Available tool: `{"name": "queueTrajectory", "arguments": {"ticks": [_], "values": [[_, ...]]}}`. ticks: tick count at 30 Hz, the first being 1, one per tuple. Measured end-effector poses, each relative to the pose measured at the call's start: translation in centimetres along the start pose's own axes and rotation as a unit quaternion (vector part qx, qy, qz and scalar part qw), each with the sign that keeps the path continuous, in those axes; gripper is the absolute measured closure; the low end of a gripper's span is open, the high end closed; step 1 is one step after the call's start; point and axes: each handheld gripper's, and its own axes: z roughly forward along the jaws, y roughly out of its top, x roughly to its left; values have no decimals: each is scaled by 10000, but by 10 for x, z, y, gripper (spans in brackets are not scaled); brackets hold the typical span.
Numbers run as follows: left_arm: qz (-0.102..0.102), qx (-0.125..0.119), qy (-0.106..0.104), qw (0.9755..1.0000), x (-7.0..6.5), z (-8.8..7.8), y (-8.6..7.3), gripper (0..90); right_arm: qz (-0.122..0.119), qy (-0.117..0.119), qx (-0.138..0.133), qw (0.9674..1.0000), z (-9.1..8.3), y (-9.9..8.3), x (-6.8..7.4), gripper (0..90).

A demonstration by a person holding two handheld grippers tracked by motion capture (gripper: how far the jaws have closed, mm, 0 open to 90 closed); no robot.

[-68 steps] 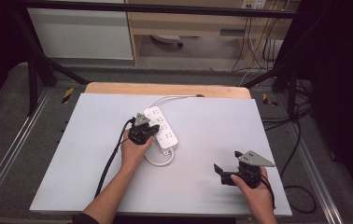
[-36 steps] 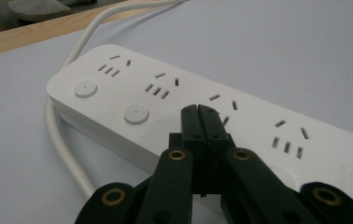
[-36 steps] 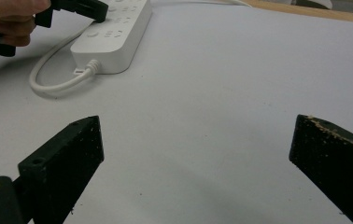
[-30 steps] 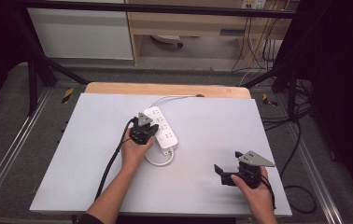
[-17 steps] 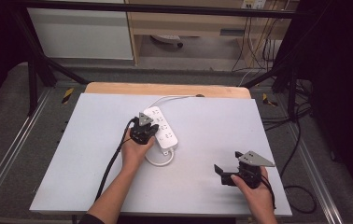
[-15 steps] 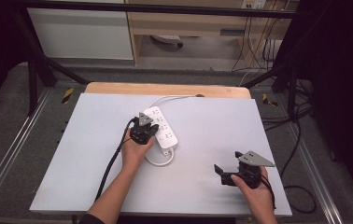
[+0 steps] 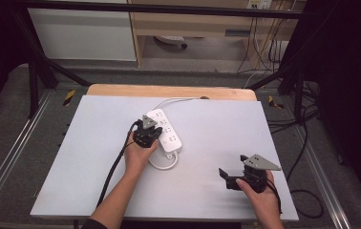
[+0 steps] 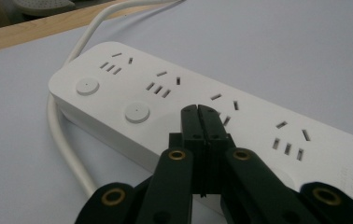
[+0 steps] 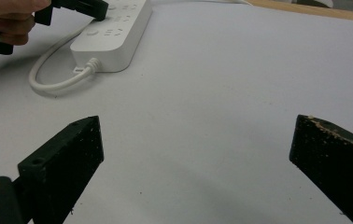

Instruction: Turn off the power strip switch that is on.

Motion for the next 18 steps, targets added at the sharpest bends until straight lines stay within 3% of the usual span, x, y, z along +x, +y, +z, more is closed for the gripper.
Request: {"name": "queueTrajectory", "arguments": {"ticks": [18], "values": [[-35, 60, 27, 10000, -1, 0, 1, 900, 1, 9, 10, 10000, 0, 0, 0, 34]]}}
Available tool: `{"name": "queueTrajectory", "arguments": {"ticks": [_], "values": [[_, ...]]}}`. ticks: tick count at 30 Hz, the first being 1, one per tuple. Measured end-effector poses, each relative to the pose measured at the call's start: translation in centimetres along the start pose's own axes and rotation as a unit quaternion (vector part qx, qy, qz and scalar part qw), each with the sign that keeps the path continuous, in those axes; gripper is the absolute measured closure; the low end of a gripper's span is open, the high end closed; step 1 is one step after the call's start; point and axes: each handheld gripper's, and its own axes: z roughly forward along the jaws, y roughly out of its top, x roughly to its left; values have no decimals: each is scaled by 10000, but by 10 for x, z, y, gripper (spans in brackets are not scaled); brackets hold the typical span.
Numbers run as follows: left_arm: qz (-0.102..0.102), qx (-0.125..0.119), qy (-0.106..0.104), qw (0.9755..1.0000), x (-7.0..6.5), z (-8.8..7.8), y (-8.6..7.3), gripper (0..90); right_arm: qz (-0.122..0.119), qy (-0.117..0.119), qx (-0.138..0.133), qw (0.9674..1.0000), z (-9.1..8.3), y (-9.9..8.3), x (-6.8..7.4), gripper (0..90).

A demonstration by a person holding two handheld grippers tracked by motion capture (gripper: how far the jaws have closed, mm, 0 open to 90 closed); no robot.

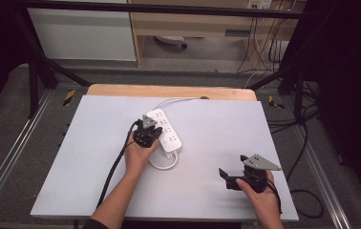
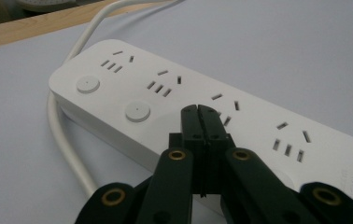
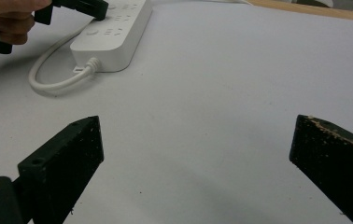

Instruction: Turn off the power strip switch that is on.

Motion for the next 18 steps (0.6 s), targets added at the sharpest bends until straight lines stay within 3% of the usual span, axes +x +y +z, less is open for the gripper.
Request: {"name": "queueTrajectory", "arguments": {"ticks": [18], "values": [[103, 52, 89, 9999, -2, 0, 1, 900, 7, 8, 23, 10000, 0, 0, 0, 32]]}}
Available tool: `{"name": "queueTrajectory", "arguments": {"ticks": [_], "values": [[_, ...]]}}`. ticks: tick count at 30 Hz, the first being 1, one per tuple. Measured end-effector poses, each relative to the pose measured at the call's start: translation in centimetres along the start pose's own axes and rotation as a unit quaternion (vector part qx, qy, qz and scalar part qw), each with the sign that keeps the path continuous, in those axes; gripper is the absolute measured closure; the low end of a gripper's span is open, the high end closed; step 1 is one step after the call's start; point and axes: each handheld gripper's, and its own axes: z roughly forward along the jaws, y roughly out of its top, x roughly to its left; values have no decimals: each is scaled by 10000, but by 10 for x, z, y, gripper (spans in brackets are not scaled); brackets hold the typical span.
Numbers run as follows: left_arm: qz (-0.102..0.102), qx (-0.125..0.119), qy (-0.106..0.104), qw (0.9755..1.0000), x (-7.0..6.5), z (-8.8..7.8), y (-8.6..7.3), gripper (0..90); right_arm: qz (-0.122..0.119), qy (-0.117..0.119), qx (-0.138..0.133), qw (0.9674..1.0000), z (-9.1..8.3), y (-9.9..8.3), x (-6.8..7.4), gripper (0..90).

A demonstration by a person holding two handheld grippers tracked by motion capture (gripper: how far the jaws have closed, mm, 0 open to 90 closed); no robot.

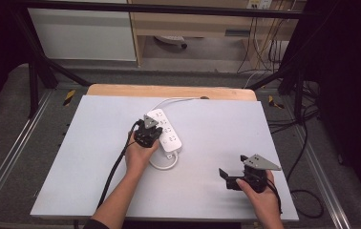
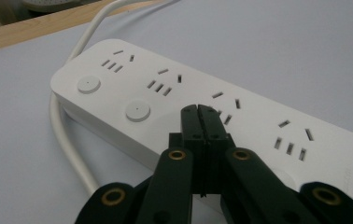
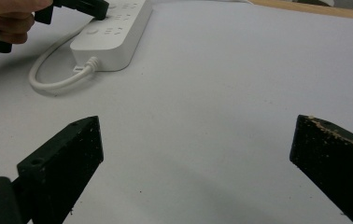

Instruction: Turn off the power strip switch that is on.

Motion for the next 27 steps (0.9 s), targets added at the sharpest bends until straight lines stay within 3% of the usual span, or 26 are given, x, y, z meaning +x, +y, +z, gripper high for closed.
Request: {"name": "queueTrajectory", "arguments": {"ticks": [8, 20, 27], "values": [[6, -6, 10, 10000, 0, 0, 0, 900, -17, -2, 5, 10000, 0, 0, 0, 32], [-176, -35, -41, 9998, 1, 0, 0, 900, -16, -2, -2, 10000, 0, 0, -1, 32], [-154, -31, -65, 9999, 2, 0, 0, 900, -11, 2, -7, 10000, 0, 0, -1, 32]]}}
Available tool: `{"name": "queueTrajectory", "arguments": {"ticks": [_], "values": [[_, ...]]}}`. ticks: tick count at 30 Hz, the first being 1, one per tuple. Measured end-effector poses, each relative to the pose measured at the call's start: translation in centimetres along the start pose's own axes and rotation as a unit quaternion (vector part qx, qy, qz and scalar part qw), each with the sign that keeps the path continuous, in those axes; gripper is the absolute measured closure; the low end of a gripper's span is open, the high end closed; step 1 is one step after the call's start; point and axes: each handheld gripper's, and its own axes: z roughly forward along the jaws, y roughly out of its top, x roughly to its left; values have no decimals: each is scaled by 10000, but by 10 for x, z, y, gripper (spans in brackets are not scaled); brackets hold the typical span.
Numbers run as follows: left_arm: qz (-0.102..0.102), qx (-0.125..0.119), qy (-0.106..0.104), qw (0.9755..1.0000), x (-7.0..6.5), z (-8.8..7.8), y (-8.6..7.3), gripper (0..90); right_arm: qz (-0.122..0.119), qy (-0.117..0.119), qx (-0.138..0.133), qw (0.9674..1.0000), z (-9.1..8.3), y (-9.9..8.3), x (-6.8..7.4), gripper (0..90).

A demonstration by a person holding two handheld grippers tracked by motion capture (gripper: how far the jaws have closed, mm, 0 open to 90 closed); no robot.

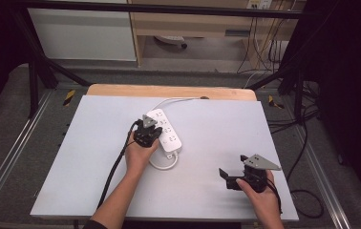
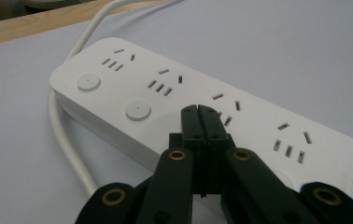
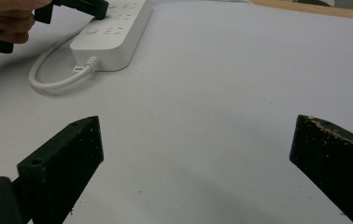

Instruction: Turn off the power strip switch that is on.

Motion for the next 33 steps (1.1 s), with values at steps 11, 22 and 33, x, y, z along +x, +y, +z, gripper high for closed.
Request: {"name": "queueTrajectory", "arguments": {"ticks": [11, 22, 33], "values": [[-187, -155, -84, 9997, 5, -1, 0, 900, 8, -2, -25, 10000, 0, 1, -1, 32], [-388, -347, -157, 9985, 7, -4, 3, 900, 20, -10, -53, 10000, -2, 1, -2, 32], [-372, -532, -116, 9978, 12, -15, 8, 712, 33, 3, -47, 10000, -1, 2, -1, 32]]}}
